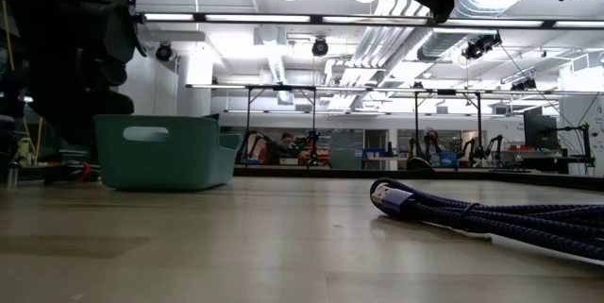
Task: Pick and place USB-C Cables
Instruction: Adjust the blue bin
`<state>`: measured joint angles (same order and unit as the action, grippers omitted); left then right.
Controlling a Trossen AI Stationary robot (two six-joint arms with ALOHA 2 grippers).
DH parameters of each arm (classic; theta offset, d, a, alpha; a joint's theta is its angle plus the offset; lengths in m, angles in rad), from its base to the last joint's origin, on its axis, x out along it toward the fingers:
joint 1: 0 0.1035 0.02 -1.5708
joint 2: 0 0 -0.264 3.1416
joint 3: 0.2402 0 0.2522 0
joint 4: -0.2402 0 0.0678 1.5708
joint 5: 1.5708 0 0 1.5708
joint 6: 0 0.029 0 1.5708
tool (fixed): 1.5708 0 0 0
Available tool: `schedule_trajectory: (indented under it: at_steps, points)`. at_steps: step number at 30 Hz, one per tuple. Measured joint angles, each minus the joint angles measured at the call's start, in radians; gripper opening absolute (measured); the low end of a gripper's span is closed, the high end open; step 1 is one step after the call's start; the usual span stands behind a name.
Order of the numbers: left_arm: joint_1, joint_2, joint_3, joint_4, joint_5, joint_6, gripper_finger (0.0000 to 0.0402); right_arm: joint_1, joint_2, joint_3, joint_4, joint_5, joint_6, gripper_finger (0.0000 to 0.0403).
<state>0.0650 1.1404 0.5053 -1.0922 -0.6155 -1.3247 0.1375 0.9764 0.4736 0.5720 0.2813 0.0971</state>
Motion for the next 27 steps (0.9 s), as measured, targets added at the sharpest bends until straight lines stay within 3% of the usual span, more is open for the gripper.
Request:
schedule_trajectory:
  at_steps: [27]
  points:
    - [0.03,0.0,0.0,0.353,-0.032,0.204,0.0087,0.0,0.0,0.0,0.0,0.0,0.0,0.0227]
